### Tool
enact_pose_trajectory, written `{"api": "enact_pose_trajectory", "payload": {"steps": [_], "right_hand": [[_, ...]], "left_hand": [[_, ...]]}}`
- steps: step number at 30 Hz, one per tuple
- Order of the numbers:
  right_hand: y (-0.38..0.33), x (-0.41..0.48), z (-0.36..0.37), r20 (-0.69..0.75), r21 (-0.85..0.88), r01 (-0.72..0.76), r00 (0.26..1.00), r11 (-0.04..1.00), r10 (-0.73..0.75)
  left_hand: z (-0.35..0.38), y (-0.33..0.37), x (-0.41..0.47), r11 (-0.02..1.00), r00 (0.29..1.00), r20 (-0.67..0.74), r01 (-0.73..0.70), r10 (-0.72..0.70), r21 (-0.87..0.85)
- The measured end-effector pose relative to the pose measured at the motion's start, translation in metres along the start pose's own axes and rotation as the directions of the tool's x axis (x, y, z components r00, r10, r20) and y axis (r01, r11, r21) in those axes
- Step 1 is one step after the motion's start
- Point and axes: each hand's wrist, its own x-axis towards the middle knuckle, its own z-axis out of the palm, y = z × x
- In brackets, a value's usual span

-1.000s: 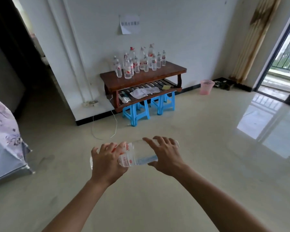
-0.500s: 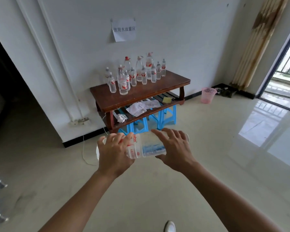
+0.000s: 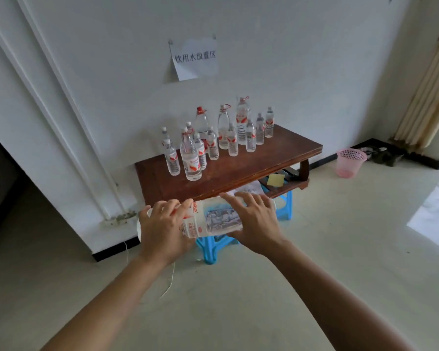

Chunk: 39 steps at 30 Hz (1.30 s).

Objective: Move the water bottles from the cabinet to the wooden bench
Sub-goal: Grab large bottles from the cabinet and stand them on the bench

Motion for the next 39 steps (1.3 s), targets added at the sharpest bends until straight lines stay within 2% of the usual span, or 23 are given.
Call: {"api": "enact_pose_trajectory", "payload": {"steps": [7,13,16,20,22,23,24,25,26,27,28,29,31,34,37,39], "right_hand": [[0.028,0.152,0.057,0.033,-0.041,0.085,0.996,0.996,-0.084],[0.053,0.267,0.097,0.088,-0.116,0.038,0.996,0.993,-0.028],[0.074,0.328,0.104,0.033,-0.225,0.08,0.997,0.971,-0.074],[0.115,0.375,0.101,-0.073,-0.265,-0.004,0.997,0.964,-0.016],[0.144,0.389,0.1,-0.185,-0.099,-0.087,0.98,0.991,0.068],[0.162,0.399,0.101,-0.255,0.069,-0.132,0.956,0.989,0.145],[0.176,0.407,0.102,-0.29,0.278,-0.177,0.922,0.944,0.258],[0.186,0.415,0.102,-0.269,0.488,-0.213,0.886,0.846,0.378],[0.197,0.425,0.104,-0.175,0.676,-0.253,0.857,0.692,0.484],[0.214,0.442,0.106,-0.043,0.805,-0.285,0.848,0.521,0.529],[0.229,0.457,0.109,0.064,0.859,-0.316,0.847,0.403,0.527],[0.239,0.47,0.112,0.104,0.876,-0.319,0.858,0.362,0.503],[0.267,0.503,0.123,0.061,0.866,-0.298,0.86,0.402,0.507],[0.281,0.552,0.14,-0.086,0.772,-0.253,0.868,0.583,0.49],[0.295,0.61,0.162,-0.142,0.651,-0.2,0.916,0.732,0.376],[0.297,0.638,0.176,-0.117,0.605,-0.17,0.948,0.778,0.297]], "left_hand": [[0.095,-0.079,0.102,0.998,0.999,0.026,0.046,-0.045,-0.05],[0.192,-0.138,0.2,0.988,0.992,0.13,0.021,-0.001,-0.153],[0.236,-0.161,0.26,0.963,0.992,0.114,-0.017,0.05,-0.267],[0.288,-0.168,0.323,0.902,0.992,0.108,-0.007,0.06,-0.433],[0.316,-0.163,0.346,0.87,0.989,0.131,-0.001,0.075,-0.493],[0.331,-0.158,0.36,0.85,0.989,0.124,-0.007,0.085,-0.527],[0.344,-0.153,0.371,0.83,0.989,0.123,-0.004,0.088,-0.558],[0.351,-0.148,0.381,0.817,0.988,0.126,0.001,0.088,-0.577],[0.362,-0.142,0.391,0.803,0.987,0.138,0.013,0.085,-0.596],[0.379,-0.133,0.406,0.792,0.986,0.142,0.023,0.081,-0.61],[0.39,-0.126,0.419,0.772,0.984,0.162,0.043,0.078,-0.634],[0.398,-0.121,0.428,0.752,0.98,0.187,0.069,0.074,-0.655],[0.428,-0.108,0.452,0.694,0.961,0.275,0.19,0.011,-0.694],[0.463,-0.098,0.484,0.633,0.911,0.405,0.355,-0.07,-0.688],[0.502,-0.08,0.518,0.578,0.847,0.499,0.504,-0.183,-0.642],[0.515,-0.073,0.526,0.53,0.797,0.558,0.584,-0.231,-0.614]]}}
